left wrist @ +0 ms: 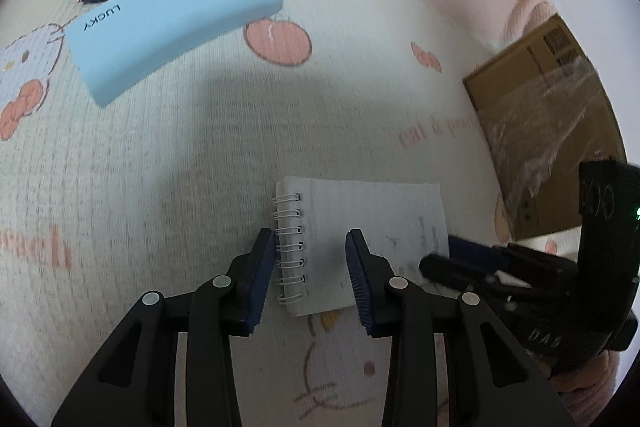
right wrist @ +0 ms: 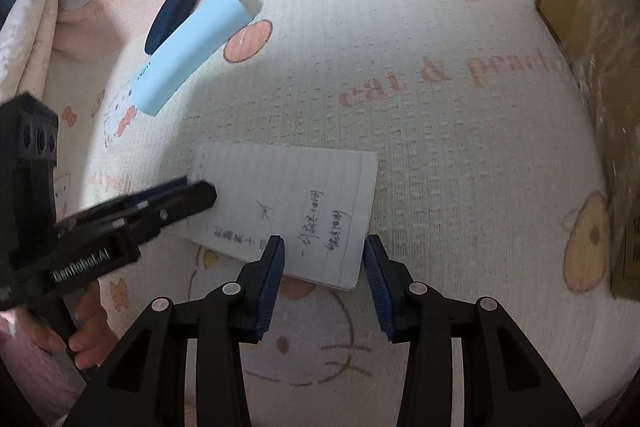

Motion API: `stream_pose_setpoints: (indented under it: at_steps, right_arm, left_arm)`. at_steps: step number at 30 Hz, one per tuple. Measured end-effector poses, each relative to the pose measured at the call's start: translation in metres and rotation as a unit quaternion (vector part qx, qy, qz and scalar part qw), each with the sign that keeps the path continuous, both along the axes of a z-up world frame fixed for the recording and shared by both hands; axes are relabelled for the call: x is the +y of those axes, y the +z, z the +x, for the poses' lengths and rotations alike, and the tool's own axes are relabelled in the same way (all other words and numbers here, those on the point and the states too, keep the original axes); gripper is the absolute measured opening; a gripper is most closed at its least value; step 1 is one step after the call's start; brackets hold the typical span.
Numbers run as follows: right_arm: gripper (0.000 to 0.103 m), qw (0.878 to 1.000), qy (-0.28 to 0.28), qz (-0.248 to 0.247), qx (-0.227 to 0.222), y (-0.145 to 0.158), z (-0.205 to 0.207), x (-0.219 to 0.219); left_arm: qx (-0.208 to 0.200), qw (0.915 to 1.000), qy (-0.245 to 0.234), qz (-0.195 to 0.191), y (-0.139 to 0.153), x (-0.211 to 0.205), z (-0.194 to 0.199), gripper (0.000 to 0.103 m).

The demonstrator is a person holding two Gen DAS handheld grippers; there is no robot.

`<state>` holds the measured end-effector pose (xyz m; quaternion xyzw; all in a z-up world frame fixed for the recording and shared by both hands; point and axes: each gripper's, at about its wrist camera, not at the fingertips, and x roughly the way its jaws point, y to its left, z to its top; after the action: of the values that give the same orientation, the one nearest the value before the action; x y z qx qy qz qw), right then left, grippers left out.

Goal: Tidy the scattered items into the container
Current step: 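Reach the left gripper to the white spiral notepad and close on it, then lift the notepad with the left gripper and carry it to the box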

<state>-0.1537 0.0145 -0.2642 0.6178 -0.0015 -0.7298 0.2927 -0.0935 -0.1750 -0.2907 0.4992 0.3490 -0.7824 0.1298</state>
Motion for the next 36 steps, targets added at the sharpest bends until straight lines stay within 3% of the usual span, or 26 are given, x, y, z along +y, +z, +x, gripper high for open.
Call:
stream_pose_setpoints:
  at_steps: [8,14,23,25,28,29,33,36]
  right_arm:
    - [0.051,0.999,-0.024,-0.01,-0.02,-0.005,-0.007,0.008]
    - [0.056,0.999,-0.03,-0.028,-0.026,-0.008,-0.01,0.009]
    - [0.062,0.994,-0.044,-0.101,-0.009,-0.014,-0.015,0.015]
    - [0.059,0.993,-0.052,-0.107,-0.011,-0.015,-0.016,0.017]
    - [0.039,0.995,-0.06,-0.078,0.004,-0.012,-0.014,0.018]
    - [0.035,0.996,-0.061,-0.072,0.008,-0.012,-0.014,0.018]
    - [0.032,0.996,-0.057,-0.063,0.032,-0.003,-0.011,0.015]
    - [0.031,0.995,-0.052,-0.068,0.06,0.01,-0.007,0.013]
  left_arm:
    - [-0.008,0.9962,0.039,0.077,-0.003,-0.012,0.014,0.043]
    - [-0.016,0.9975,0.032,0.06,-0.007,-0.005,0.016,0.045]
    - [-0.008,0.9989,0.023,0.039,-0.013,0.003,0.006,0.048]
    - [-0.007,0.9989,0.028,0.036,-0.014,0.005,0.004,0.048]
    - [-0.013,0.9994,0.025,0.018,-0.013,0.009,0.002,0.047]
    - [-0.013,0.9994,0.027,0.015,-0.012,0.009,0.002,0.042]
    - [0.005,0.9987,0.051,0.008,-0.002,0.004,0.008,0.031]
    - [0.016,0.9982,0.039,-0.043,0.018,0.011,0.006,0.03]
